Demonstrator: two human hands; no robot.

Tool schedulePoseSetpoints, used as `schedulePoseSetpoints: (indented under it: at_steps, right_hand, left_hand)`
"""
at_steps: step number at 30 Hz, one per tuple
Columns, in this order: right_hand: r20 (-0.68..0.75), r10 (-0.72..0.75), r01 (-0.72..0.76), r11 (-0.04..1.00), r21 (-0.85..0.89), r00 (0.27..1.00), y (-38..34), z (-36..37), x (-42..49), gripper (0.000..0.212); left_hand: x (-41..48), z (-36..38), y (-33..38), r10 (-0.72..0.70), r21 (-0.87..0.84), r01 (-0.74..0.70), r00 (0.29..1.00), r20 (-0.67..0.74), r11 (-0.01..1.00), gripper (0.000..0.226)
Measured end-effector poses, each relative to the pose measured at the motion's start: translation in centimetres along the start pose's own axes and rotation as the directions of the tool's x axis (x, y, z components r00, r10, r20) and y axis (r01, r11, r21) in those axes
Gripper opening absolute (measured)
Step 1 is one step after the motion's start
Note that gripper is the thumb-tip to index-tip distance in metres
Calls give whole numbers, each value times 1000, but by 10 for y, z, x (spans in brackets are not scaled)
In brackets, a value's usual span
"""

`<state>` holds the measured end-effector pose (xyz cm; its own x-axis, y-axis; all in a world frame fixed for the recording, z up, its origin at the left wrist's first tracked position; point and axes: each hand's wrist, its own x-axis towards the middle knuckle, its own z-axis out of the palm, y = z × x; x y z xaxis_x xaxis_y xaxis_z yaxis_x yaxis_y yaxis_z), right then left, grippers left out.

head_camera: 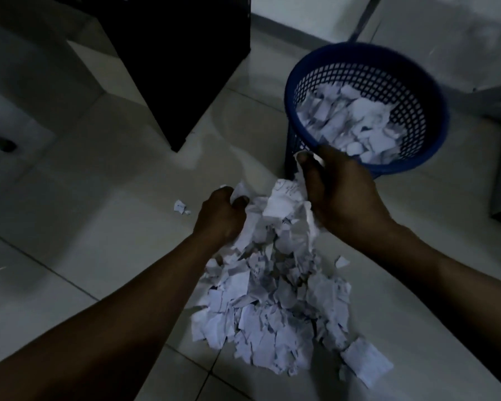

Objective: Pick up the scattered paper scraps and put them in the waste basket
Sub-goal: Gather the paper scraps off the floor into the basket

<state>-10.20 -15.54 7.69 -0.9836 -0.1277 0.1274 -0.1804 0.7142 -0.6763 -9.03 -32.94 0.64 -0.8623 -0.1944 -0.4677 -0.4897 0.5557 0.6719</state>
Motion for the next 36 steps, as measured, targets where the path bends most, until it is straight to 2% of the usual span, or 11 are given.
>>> schedulePoseSetpoints:
  at_steps: [6, 10, 12, 16, 19, 23, 30, 33, 36]
  right_hand:
    - [-153, 19, -17, 1000, 16, 988, -4, -46, 47, 29]
    - [-256, 63, -60, 998, 17, 965, 7, -62, 85, 27]
    - [-243, 93, -96, 995, 2, 966, 17, -62, 99, 25]
    - [-100, 83, -94, 990, -109, 992, 41, -58, 112, 34]
    - [-45, 69, -74, 988, -135, 997, 50, -57, 111, 37]
    - [-66, 127, -133, 987, -86, 990, 54, -61, 108, 50]
    - [-355, 79, -69, 997, 41, 931, 64, -72, 95, 39]
    - [-382, 83, -44, 993, 110, 920, 68, -71, 84, 39]
    - [-380, 67, -15, 990, 138, 922, 76, -66, 77, 47]
  left_hand:
    - [-12, -12, 18, 14, -115, -18, 999, -39, 993, 30]
    - [-18, -18, 40, 23, -269, -45, 996, -86, 962, 24]
    - [-22, -22, 54, 39, -307, -71, 993, -112, 949, 21]
    - [-26, -30, 87, 83, -359, -135, 984, -157, 924, 9]
    - [-25, -32, 115, 109, -374, -179, 974, -199, 910, 22]
    - [-16, -25, 152, 137, -385, -224, 961, -241, 895, 31]
    - [16, 5, 214, 77, -362, -144, 978, -194, 921, 46]
    - [27, 14, 231, 43, -373, -97, 988, -150, 923, 54]
    - [33, 18, 236, 88, -331, -120, 990, -110, 936, 53]
